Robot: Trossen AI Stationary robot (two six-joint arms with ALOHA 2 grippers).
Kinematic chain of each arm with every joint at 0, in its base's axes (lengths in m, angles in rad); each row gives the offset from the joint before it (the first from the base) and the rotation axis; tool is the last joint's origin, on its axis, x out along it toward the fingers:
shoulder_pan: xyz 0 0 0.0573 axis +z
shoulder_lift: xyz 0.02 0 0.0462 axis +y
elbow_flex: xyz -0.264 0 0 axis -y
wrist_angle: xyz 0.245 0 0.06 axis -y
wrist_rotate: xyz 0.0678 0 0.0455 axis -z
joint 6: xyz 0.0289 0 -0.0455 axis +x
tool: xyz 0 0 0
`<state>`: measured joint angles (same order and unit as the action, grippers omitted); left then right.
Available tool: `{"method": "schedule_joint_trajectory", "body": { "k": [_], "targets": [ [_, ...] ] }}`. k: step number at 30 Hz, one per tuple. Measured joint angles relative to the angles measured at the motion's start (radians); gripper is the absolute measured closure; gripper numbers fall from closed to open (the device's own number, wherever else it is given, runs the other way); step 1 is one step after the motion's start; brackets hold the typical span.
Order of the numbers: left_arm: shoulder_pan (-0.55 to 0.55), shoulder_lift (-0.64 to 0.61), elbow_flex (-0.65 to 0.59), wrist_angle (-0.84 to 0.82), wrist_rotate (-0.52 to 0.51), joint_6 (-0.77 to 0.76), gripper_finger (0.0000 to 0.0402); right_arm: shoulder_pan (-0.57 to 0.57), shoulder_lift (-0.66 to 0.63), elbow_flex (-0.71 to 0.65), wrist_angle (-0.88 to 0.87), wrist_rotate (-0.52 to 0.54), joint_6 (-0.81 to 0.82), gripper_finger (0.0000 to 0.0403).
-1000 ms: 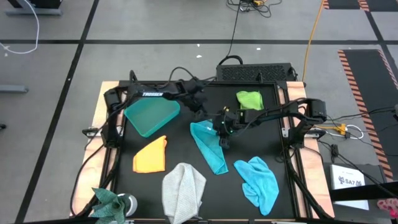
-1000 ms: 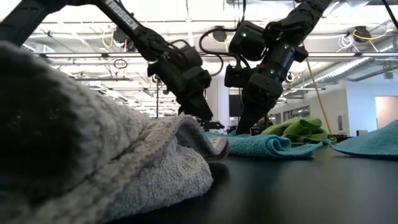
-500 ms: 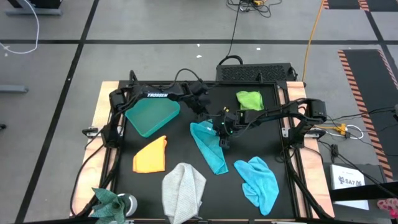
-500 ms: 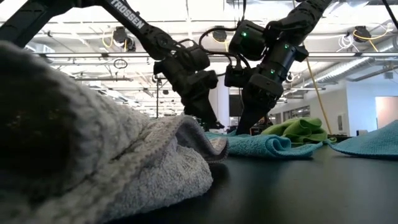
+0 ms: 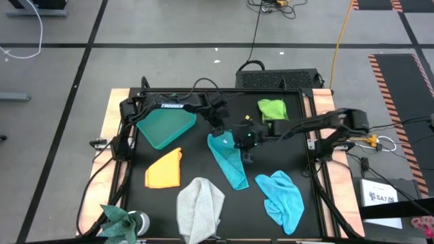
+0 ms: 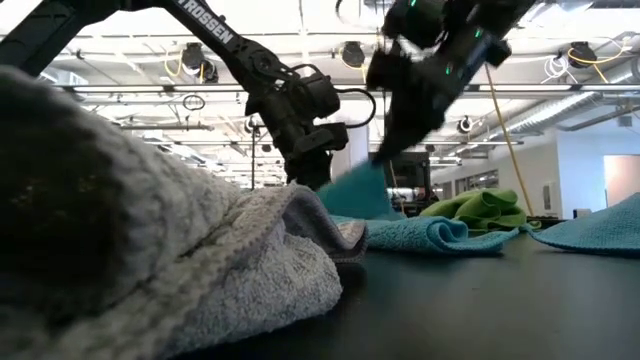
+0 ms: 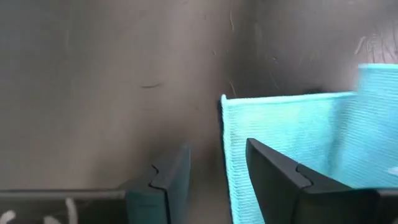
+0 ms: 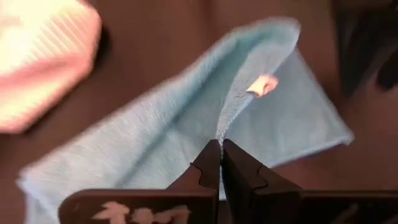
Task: Fold microfiber towels
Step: Fold the top blue microfiber towel
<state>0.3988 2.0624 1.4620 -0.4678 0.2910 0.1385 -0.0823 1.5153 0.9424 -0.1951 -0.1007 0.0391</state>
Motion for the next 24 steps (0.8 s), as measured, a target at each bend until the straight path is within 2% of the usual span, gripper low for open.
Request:
{"method": "schedule_joint_trajectory", "body": {
  "k": [6,12,16,21,24],
  "targets": [
    [0.000,0.000,0.000,-0.002,-0.003,-0.001,0.0259,0.013,-0.202,0.000,-0.082,-0.001,0.014,0.0403],
    [0.000,0.000,0.000,-0.007,0.028,-0.002,0.0261,0.020,-0.366,0.000,-0.333,-0.004,0.175,0.0403],
    [-0.002,0.000,-0.001,-0.008,0.049,-0.012,0.0261,0.055,-0.399,0.000,-0.454,-0.036,0.279,0.0403],
    [-0.002,0.000,-0.001,-0.002,0.075,-0.016,0.0261,0.117,-0.381,0.000,-0.482,-0.082,0.346,0.0403],
    [-0.007,0.000,-0.001,-0.003,0.096,-0.041,0.0261,0.144,-0.357,0.000,-0.481,-0.038,0.350,0.0403]
  ]
}}
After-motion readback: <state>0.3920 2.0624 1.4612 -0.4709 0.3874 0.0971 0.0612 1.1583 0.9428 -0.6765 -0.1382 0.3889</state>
